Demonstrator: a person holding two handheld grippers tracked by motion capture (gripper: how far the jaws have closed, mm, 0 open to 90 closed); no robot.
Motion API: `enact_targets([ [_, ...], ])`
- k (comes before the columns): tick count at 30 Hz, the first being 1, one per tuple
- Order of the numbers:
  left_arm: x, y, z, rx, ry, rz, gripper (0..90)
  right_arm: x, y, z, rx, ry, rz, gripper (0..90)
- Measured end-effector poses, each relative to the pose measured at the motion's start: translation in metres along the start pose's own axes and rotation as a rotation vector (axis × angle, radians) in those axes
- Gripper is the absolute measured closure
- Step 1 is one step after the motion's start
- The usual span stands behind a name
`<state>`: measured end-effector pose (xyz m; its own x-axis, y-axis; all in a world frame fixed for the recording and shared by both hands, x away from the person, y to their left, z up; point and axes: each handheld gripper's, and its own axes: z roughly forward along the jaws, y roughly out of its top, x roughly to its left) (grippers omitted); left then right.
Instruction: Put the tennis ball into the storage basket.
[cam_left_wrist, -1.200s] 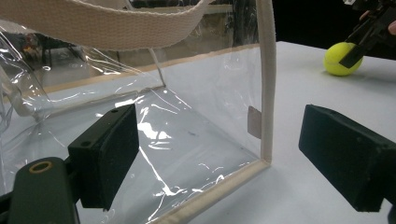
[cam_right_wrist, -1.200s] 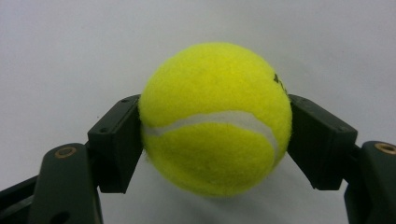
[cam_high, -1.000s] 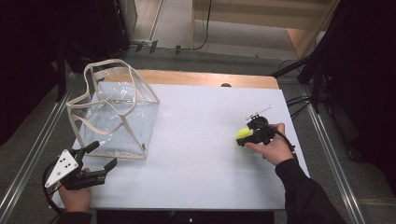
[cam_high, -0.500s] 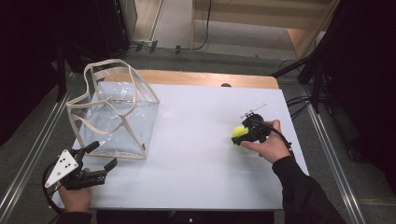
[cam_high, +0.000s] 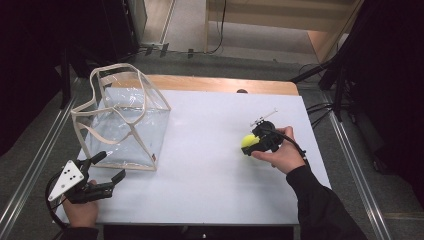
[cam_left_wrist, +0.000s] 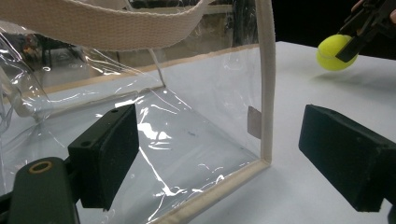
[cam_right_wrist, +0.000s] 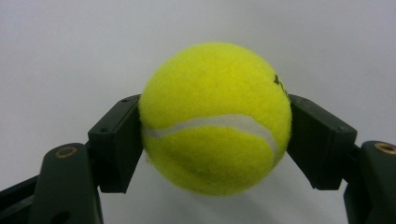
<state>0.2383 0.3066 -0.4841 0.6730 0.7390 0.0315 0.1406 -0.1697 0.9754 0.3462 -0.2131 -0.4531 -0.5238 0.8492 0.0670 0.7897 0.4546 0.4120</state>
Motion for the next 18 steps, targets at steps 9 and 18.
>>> enact_targets([
  [9,0.000,0.000,0.000,-0.002,0.000,-0.001,12.8,0.011,0.009,0.002,-0.012,0.014,-0.025,23.9],
  [18,0.000,0.000,0.000,-0.002,-0.001,-0.004,12.8,0.023,0.017,0.004,-0.011,0.023,-0.046,23.9],
])
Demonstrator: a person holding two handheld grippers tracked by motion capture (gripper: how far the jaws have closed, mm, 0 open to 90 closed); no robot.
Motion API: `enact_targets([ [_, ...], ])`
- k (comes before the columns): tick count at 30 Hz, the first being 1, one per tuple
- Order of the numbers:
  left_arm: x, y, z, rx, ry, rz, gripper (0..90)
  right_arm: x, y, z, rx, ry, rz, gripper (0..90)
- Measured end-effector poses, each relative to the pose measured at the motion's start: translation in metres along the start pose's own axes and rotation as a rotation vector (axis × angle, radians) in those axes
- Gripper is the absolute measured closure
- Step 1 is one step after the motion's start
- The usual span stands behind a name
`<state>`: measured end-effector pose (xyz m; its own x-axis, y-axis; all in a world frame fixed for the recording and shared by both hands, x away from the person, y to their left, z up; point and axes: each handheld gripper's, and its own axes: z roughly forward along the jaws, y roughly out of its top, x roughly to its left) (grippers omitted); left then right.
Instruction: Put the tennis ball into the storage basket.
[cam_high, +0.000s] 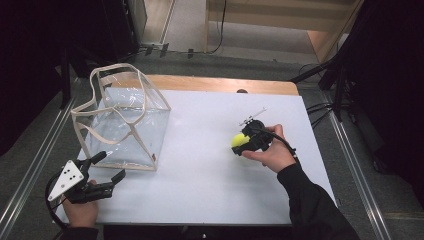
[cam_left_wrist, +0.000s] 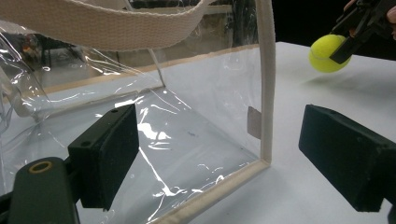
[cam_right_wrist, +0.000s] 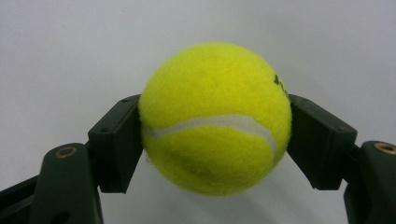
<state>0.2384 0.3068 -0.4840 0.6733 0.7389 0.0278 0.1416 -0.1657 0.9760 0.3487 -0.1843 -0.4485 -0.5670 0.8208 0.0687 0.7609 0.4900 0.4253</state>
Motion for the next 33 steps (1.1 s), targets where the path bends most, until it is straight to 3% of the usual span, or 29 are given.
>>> enact_targets([
  [33,0.001,0.000,-0.001,-0.012,-0.003,-0.005,12.8,0.046,0.042,0.006,-0.006,0.056,-0.103,23.9],
])
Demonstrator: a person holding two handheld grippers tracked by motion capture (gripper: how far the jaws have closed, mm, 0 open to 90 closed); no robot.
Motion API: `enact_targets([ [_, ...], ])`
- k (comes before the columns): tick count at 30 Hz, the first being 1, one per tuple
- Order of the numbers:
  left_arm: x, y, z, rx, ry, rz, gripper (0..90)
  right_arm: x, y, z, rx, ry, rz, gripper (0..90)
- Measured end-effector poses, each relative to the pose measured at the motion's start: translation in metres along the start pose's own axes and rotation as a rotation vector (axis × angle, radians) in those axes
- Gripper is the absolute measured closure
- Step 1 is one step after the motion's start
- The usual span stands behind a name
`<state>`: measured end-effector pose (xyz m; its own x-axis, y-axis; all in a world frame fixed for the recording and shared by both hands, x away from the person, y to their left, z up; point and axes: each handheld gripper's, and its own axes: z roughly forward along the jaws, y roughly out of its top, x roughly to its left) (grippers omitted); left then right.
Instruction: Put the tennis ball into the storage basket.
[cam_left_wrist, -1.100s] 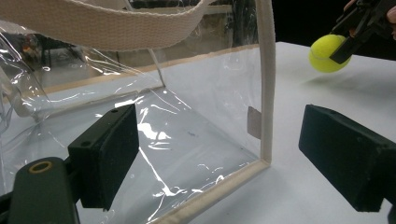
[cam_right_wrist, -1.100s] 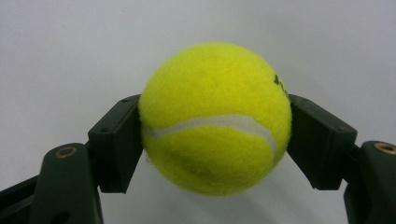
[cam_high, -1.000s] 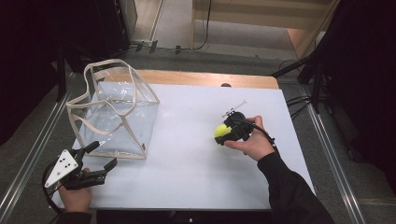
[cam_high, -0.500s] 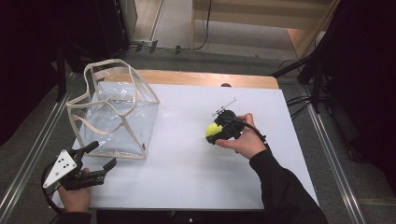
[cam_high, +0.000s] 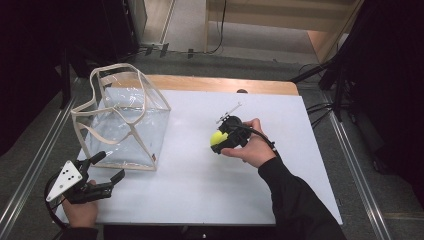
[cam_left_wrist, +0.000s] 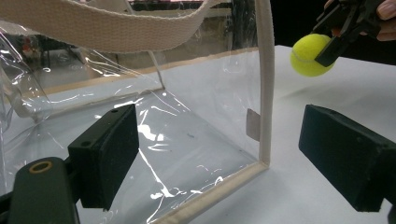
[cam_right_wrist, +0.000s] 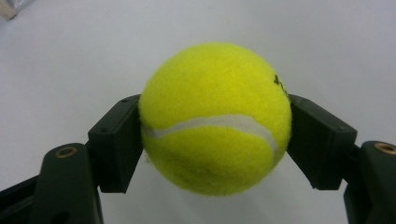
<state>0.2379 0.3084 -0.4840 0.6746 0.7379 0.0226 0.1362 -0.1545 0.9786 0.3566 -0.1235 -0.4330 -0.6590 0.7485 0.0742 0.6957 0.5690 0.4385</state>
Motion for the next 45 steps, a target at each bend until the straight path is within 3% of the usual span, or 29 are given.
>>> enact_targets([
  [10,0.000,0.000,0.000,0.003,0.000,0.003,12.8,0.012,0.011,0.000,-0.007,0.014,-0.045,23.9],
  [17,0.000,0.000,0.000,-0.001,0.001,-0.003,12.8,0.018,0.017,-0.001,-0.003,0.020,-0.049,23.9],
  [30,0.001,0.000,-0.001,-0.005,-0.004,-0.003,12.9,0.037,0.030,0.007,0.004,0.040,-0.113,23.9],
  [45,0.001,0.000,-0.001,-0.004,-0.005,-0.002,12.8,0.055,0.040,0.014,0.009,0.068,-0.138,23.9],
])
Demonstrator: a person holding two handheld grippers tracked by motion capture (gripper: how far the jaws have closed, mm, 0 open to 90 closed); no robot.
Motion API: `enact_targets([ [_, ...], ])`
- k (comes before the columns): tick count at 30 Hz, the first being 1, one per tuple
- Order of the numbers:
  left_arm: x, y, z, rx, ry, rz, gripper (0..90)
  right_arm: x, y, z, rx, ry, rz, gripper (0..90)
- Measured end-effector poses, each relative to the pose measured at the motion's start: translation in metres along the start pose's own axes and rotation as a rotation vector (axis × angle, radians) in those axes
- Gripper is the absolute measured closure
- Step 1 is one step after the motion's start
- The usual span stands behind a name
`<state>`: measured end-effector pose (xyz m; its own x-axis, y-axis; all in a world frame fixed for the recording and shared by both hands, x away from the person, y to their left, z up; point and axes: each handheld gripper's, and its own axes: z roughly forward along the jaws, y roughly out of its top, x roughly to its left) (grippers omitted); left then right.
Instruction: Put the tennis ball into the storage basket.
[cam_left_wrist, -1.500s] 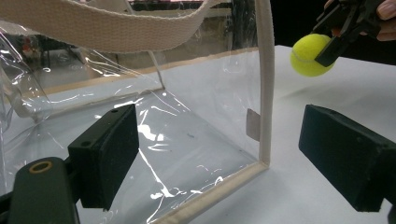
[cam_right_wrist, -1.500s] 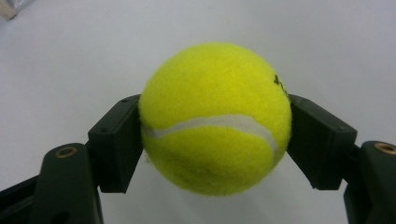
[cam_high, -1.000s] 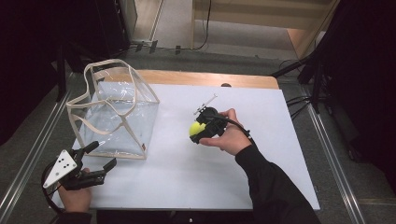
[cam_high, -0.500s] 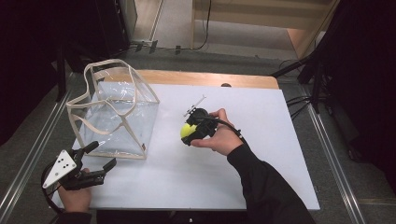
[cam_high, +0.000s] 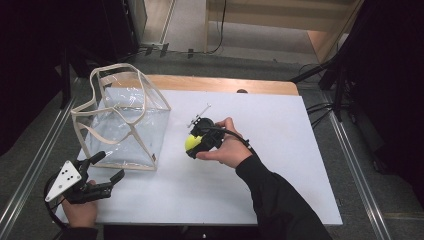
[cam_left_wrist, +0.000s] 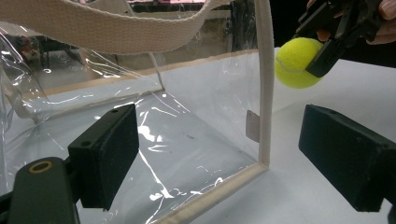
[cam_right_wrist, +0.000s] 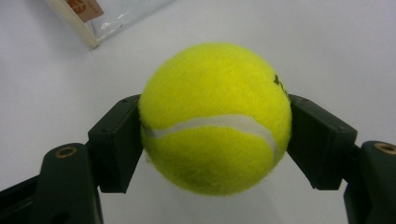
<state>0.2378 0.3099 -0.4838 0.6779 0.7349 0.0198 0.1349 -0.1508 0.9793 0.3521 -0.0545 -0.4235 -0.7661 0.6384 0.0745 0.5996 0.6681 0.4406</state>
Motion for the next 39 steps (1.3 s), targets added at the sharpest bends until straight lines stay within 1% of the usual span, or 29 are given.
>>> enact_targets([
  [1,0.000,0.000,0.000,-0.002,-0.001,-0.001,12.8,0.000,0.001,0.000,-0.005,0.002,-0.011,23.9],
  [13,0.000,0.000,0.000,-0.003,0.002,-0.002,12.8,0.009,0.009,0.003,-0.003,0.012,-0.021,23.9],
  [19,0.001,0.000,0.000,-0.006,0.001,-0.002,12.8,0.015,0.016,0.005,-0.002,0.025,-0.033,23.9],
  [22,0.001,0.000,-0.001,-0.007,0.001,-0.003,12.9,0.017,0.018,0.006,0.004,0.021,-0.041,23.9],
  [23,0.001,0.000,0.000,-0.010,0.000,-0.004,12.8,0.019,0.022,0.006,-0.001,0.034,-0.044,23.9],
  [25,0.001,0.000,-0.001,-0.009,0.001,-0.005,12.8,0.021,0.025,0.006,0.002,0.043,-0.046,23.9],
  [33,0.001,0.000,0.000,-0.013,0.000,-0.006,12.8,0.030,0.034,0.006,-0.004,0.057,-0.069,23.9],
  [39,0.001,0.000,0.000,-0.012,0.000,-0.005,12.8,0.033,0.041,0.006,-0.012,0.064,-0.081,24.0],
])
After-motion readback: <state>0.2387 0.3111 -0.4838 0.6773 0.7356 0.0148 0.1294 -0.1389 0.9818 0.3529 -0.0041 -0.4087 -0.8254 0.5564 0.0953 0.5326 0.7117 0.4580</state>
